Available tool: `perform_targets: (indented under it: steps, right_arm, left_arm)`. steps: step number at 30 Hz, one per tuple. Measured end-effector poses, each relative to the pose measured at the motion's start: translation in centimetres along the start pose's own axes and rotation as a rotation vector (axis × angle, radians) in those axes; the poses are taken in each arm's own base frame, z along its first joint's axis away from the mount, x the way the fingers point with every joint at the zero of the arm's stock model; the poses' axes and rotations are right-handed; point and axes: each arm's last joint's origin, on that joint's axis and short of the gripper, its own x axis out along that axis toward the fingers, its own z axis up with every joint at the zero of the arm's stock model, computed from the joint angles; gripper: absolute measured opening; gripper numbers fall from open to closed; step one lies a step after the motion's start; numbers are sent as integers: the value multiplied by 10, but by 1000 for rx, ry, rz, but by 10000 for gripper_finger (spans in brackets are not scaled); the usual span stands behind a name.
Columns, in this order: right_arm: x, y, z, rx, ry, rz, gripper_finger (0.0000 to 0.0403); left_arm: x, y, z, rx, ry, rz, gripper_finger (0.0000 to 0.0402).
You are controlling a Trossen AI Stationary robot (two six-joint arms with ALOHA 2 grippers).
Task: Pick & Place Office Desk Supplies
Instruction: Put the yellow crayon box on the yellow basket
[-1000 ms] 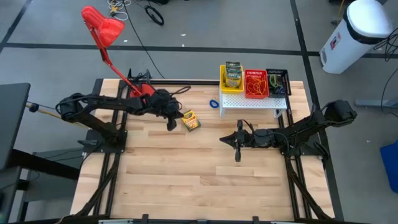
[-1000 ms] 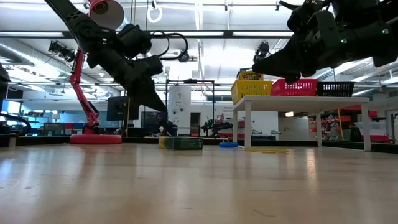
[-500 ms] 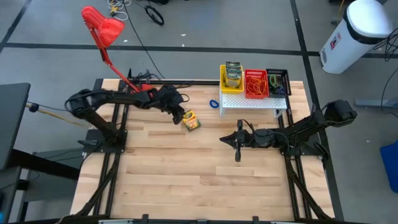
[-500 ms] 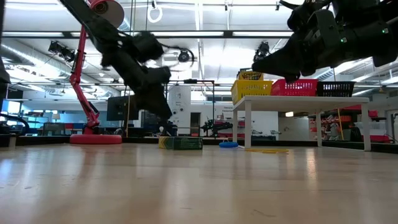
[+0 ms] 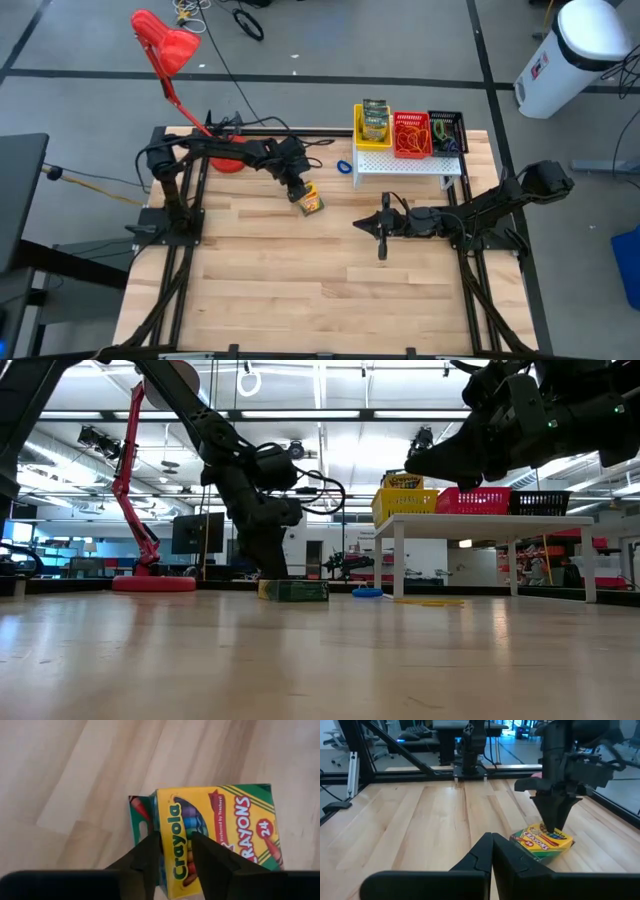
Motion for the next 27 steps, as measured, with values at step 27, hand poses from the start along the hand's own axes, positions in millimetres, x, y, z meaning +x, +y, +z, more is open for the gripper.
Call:
perform_targets:
  steps: [27]
  right_arm:
    - [0, 0, -1, 2, 11, 3, 13]
  left_arm:
    - [-58, -47, 11, 332, -114, 330, 4]
